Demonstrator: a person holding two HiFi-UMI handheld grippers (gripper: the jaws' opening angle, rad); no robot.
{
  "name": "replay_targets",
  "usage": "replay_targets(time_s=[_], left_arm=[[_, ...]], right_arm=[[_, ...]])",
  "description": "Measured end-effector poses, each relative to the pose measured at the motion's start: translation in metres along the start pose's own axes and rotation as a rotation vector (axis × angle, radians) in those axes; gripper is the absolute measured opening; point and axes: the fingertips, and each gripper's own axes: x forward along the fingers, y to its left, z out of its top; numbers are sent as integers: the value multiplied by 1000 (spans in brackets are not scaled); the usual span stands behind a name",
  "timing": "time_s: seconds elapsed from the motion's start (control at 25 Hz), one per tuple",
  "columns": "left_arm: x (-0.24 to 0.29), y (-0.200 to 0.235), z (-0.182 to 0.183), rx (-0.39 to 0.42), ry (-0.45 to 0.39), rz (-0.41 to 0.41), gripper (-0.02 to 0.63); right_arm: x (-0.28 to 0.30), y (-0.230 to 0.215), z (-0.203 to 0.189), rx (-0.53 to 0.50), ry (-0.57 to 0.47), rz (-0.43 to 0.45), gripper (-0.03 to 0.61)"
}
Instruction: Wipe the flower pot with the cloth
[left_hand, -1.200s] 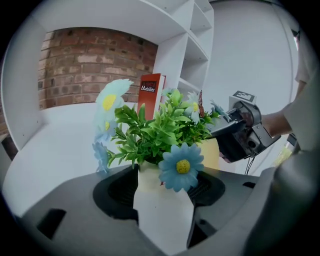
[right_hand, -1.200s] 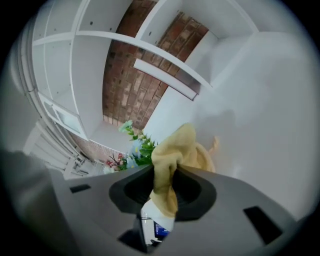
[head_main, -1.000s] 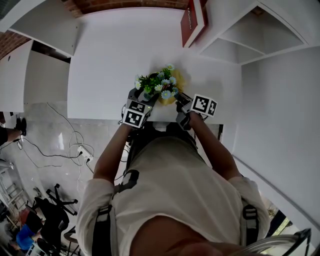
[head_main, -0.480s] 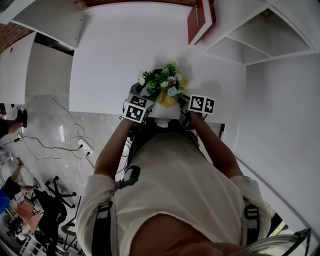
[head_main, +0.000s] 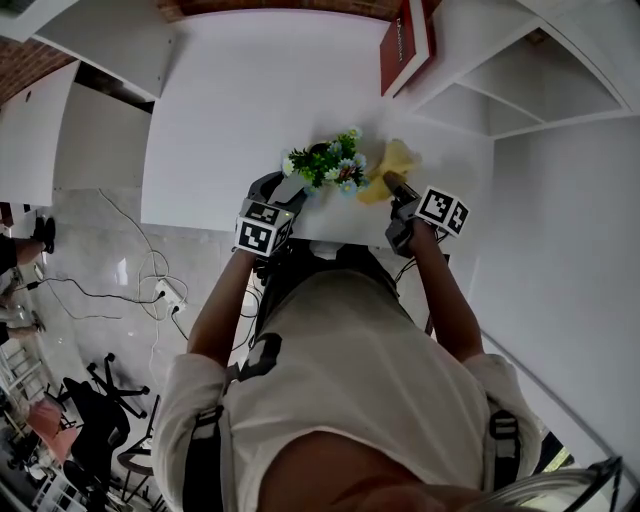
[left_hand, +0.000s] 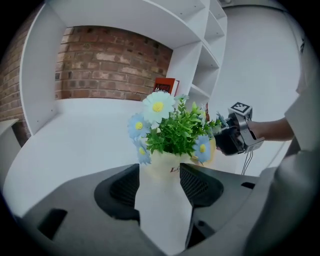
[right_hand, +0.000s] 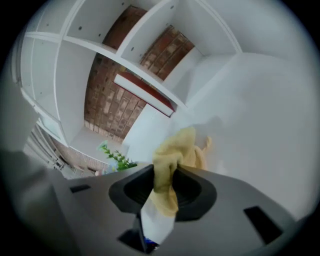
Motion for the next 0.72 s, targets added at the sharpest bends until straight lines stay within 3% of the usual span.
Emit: replay_targets(time_s=[0.16, 0.32, 0.44, 0.52, 0.72], left_arm=[[-10, -2, 2, -30, -24, -6, 252], [-14, -4, 2, -24, -27, -15, 234], [-17, -3, 3, -17, -33, -18, 218], [-22, -1, 3, -20, -40, -12, 216], [-37, 7, -4, -41, -44, 8, 216]], right_arm=[[-13, 29, 26, -198, -13, -8, 115], [0, 3, 9, -387, 92, -142, 123], [7, -39, -5, -479, 151, -302, 243], [-1, -48, -9, -518, 147, -355, 261], [-27, -38, 2, -524, 60, -385, 281]])
